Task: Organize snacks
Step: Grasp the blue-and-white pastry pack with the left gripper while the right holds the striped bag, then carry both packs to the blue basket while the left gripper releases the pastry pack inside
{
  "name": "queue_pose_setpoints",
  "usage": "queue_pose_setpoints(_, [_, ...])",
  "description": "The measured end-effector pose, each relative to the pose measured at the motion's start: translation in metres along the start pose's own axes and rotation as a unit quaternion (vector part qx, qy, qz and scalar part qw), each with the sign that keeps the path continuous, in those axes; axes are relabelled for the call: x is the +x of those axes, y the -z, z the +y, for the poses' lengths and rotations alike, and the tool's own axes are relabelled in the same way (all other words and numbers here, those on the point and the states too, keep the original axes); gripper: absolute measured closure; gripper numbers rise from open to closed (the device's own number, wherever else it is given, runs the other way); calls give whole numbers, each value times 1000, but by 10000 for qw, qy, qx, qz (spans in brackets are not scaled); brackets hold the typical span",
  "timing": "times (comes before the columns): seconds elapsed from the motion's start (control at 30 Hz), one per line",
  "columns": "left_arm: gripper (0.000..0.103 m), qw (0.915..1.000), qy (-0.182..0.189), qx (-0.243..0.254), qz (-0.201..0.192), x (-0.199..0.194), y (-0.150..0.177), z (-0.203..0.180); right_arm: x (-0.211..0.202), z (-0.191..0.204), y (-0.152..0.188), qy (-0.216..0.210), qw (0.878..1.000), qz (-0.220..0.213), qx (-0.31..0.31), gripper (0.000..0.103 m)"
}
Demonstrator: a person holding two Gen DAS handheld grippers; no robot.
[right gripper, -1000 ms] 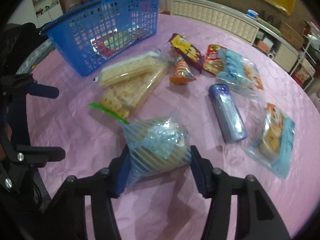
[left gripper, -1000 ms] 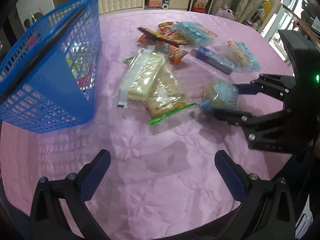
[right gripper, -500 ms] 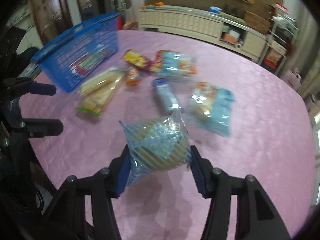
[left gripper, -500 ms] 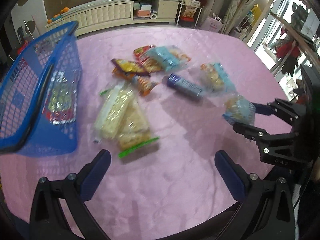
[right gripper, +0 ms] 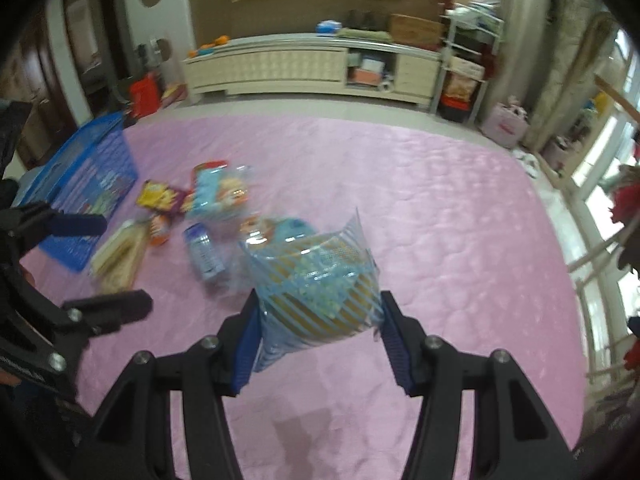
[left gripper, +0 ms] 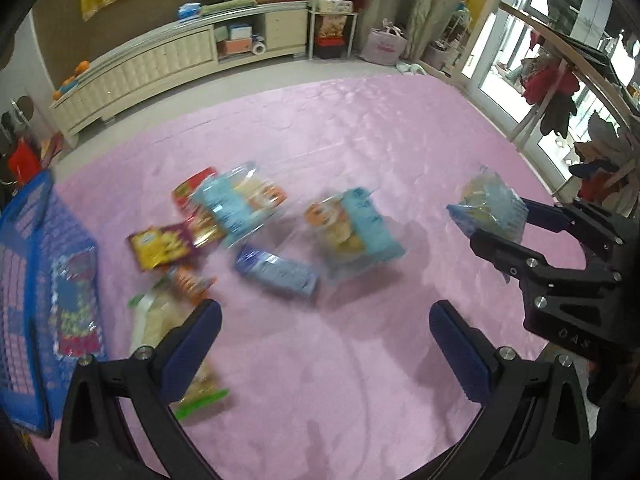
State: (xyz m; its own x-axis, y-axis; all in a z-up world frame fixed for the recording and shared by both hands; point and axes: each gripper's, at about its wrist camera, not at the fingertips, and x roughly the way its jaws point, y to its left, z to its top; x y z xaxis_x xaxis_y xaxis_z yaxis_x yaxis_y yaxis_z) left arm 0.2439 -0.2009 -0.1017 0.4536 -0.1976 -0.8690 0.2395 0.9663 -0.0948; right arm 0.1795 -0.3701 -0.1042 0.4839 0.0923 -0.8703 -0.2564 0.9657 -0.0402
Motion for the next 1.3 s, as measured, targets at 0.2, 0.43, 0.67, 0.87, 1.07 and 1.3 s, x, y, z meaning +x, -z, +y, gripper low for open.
queue_pose_setpoints(0.2, [0,9998,-69,-27,178,33,-26,-13,8,-32,-5,208,9986,199,446,43])
queue_pose_setpoints(0.43, [0,9975,-27,-309,634,81,-50,-6,40,-61,-8,188,9946,539,870,43])
queue_pose_setpoints(0.67, [0,9926,73,-566,1076,120,-62,-4,70,-67,-9,118,9918,770,1014,43])
queue_pose_setpoints(0.87, [13,9916,-79,-348,1246,142,-70,-8,84,-64,-3,35,9903,903,1058,43])
queue_pose_setpoints(1.07, [37,9901,34,-293,1370,153,-68,-17,92,-62,-4,-25,9862,1050,1279,43])
queue_pose_setpoints(1.3, [38,9919,114,-344,1218,129,-56,-13,81,-53,1,42,9859,1129,1233,43])
